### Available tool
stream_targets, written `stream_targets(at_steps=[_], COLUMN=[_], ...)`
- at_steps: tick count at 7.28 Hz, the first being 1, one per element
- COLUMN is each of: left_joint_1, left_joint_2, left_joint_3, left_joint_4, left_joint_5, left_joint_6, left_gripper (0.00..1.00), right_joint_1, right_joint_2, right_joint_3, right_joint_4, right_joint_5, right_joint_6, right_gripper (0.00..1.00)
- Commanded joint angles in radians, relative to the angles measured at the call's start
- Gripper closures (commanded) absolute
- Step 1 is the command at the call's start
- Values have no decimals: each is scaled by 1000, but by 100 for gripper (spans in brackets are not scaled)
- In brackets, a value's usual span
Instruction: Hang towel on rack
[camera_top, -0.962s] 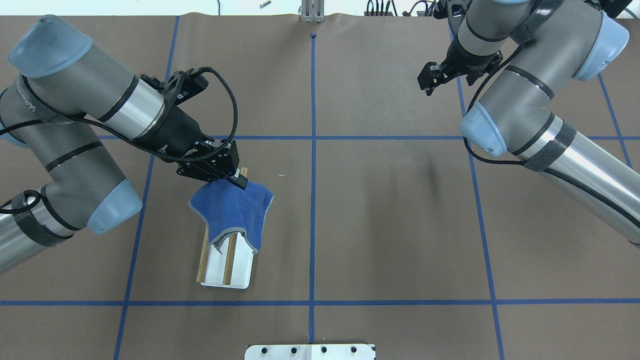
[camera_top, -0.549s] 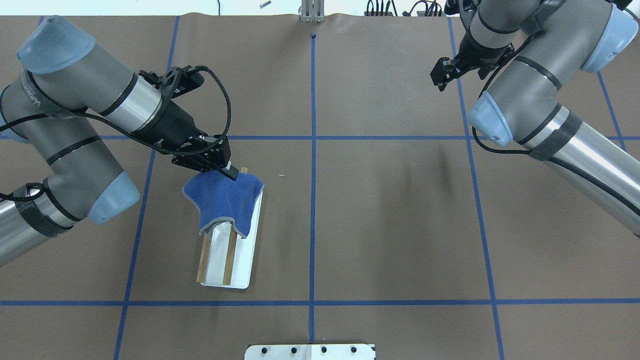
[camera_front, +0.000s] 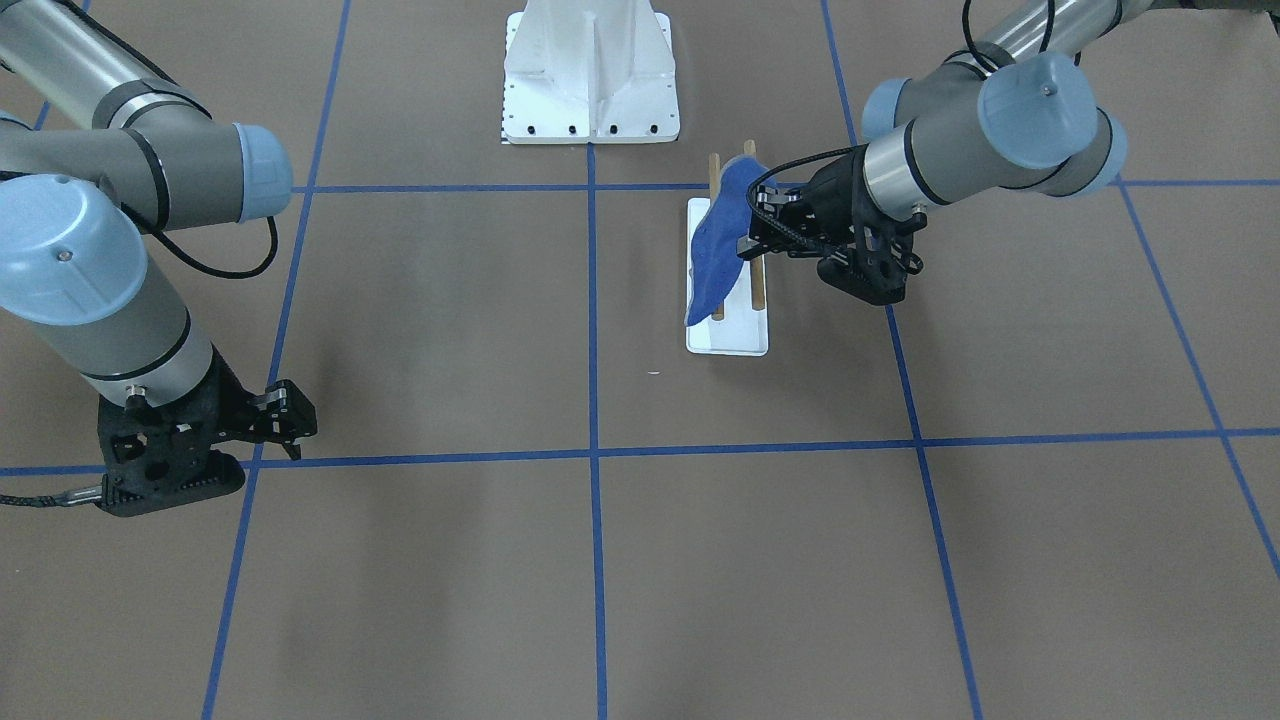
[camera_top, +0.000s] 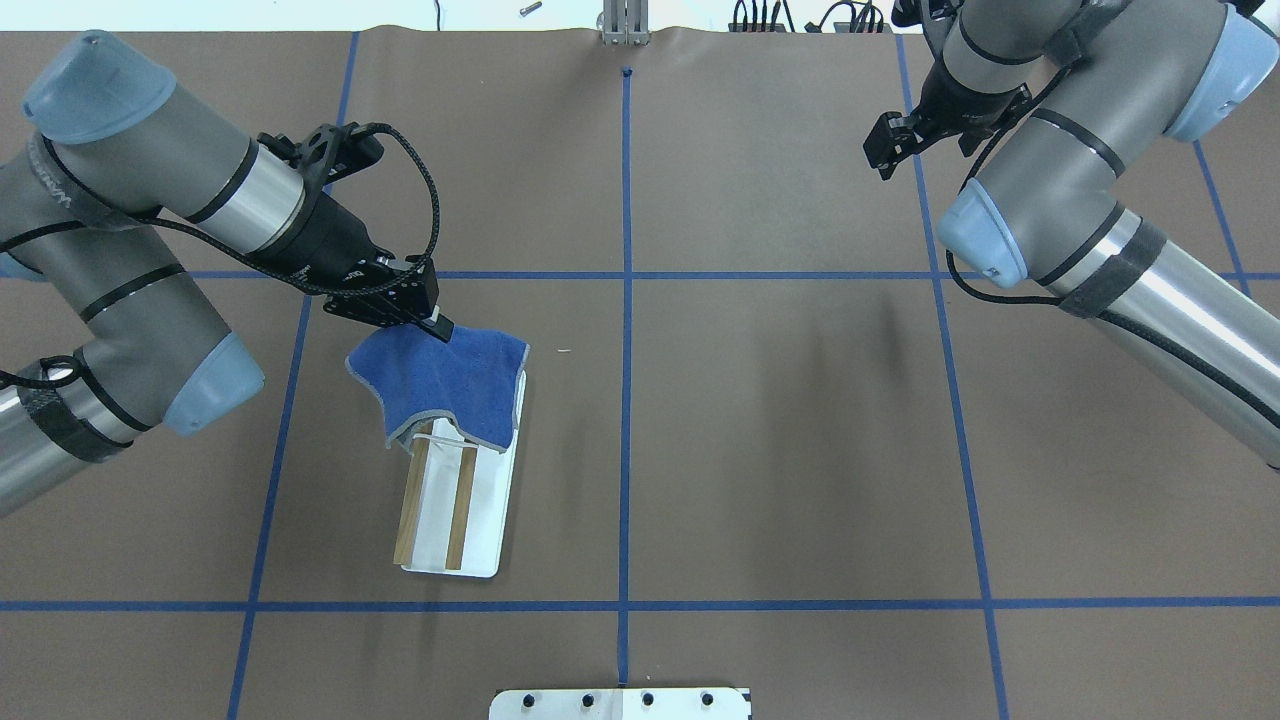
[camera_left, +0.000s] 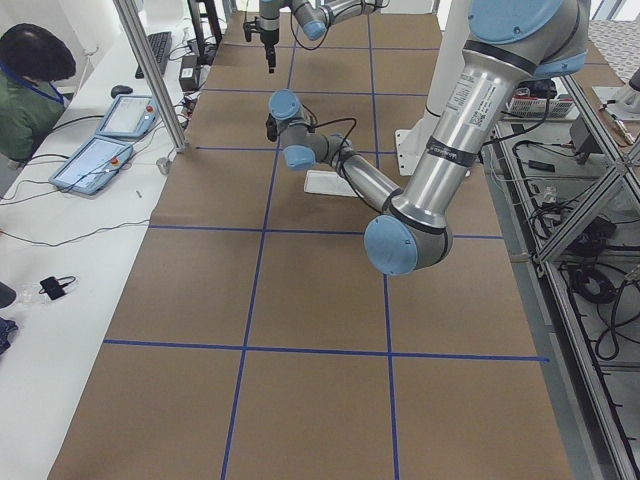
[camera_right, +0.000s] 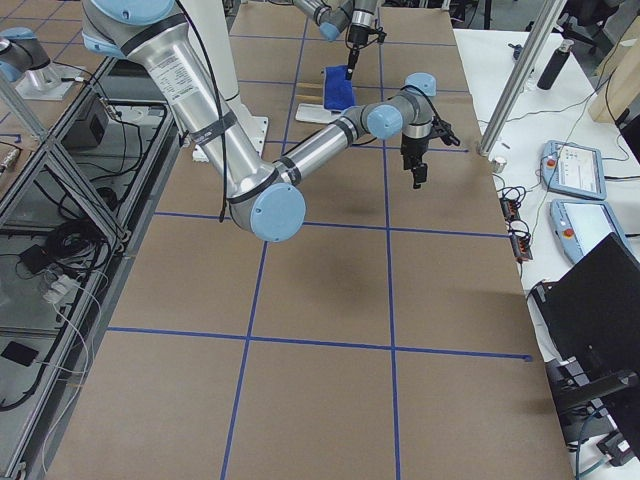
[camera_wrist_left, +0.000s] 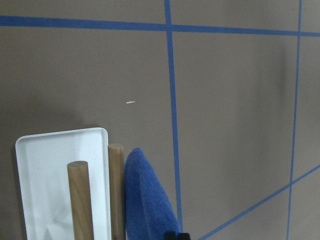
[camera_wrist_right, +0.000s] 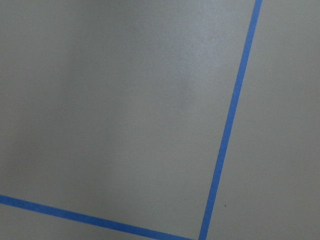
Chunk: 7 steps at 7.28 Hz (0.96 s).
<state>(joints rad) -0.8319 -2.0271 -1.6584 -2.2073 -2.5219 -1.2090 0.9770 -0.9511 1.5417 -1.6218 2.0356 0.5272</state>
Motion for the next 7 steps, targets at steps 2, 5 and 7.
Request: stream_targets(at_steps=[2, 5, 7], left_joint_1=[2, 2, -33], left_joint_2=[27, 21, -8], left_joint_3=[11, 2, 0], left_joint_4=[0, -3, 0], left_joint_5=[9, 8, 29], left_joint_6=[69, 65, 65], left_gripper=[83, 2, 2], right_joint_1=[3, 3, 34], right_joint_2=[2, 2, 2], right_joint_3=[0, 1, 1], right_joint_4=[-1, -1, -3], right_joint_5=[0, 0, 35], right_joint_6=[-1, -1, -4], right_gripper=[0, 0, 0])
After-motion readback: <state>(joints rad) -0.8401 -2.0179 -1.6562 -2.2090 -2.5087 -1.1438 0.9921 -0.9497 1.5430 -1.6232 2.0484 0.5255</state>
